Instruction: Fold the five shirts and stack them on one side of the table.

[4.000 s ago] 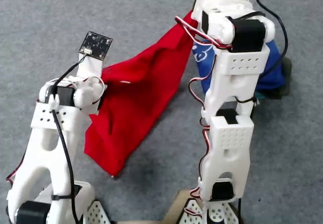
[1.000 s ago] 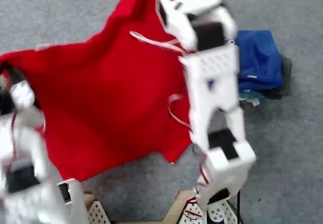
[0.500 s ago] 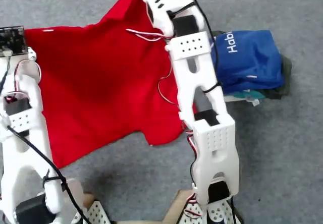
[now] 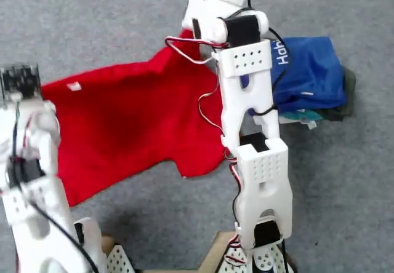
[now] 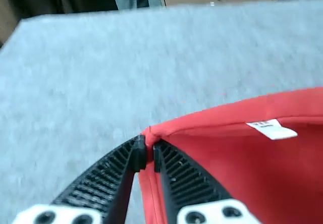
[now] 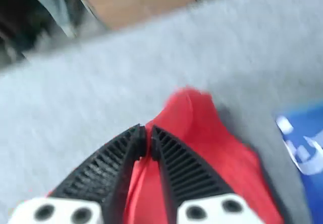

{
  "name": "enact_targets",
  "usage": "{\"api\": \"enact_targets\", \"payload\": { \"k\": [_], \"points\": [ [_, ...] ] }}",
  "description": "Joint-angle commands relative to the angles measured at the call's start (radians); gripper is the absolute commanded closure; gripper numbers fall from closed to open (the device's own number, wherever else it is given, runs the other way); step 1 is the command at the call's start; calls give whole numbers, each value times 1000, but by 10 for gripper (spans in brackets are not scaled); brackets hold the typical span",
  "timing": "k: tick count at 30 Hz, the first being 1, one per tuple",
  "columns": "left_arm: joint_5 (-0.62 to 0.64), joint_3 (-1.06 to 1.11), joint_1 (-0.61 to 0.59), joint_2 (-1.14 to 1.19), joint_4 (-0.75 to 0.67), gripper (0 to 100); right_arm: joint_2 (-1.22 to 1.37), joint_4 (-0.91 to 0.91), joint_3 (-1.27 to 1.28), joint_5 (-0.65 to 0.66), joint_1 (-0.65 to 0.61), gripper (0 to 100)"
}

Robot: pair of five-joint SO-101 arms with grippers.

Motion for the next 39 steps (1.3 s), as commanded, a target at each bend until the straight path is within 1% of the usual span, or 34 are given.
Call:
{"api": "enact_targets", "payload": {
  "k": [1,4,7,11,12,15,17,21,23,28,31,33,37,39],
  "points": [
    [-11,73,-7,-264,146,971,-16,153,-70,31,17,985],
    [-5,151,-7,-396,155,971,-21,146,-107,32,40,985],
    [-5,157,-12,-496,124,971,-41,146,-194,25,32,985],
    [-9,87,-12,-626,106,971,-105,129,-360,23,-8,985],
    [-9,64,-12,-652,107,971,-139,110,-354,21,-17,985],
    [-11,-1,-13,-720,109,971,-269,54,-328,-41,-23,985],
    [-11,-38,-44,-750,109,971,-344,9,-328,-49,-23,985],
    [-5,-113,-111,-770,110,971,-470,-66,-326,-44,-23,985],
    [-5,-160,-133,-772,137,971,-516,-83,-326,-44,-23,985],
    [-3,-321,-127,-772,256,971,-616,-98,-328,-44,-25,985],
    [-3,-430,-127,-772,321,971,-679,-107,-326,-11,-25,985],
    [-3,-492,-127,-772,361,971,-719,-147,-326,6,-25,985],
    [2,-541,-127,-766,387,971,-751,-233,-312,54,-25,985],
    [37,-541,-127,-766,387,971,-753,-276,-275,60,-25,985]
  ]
}}
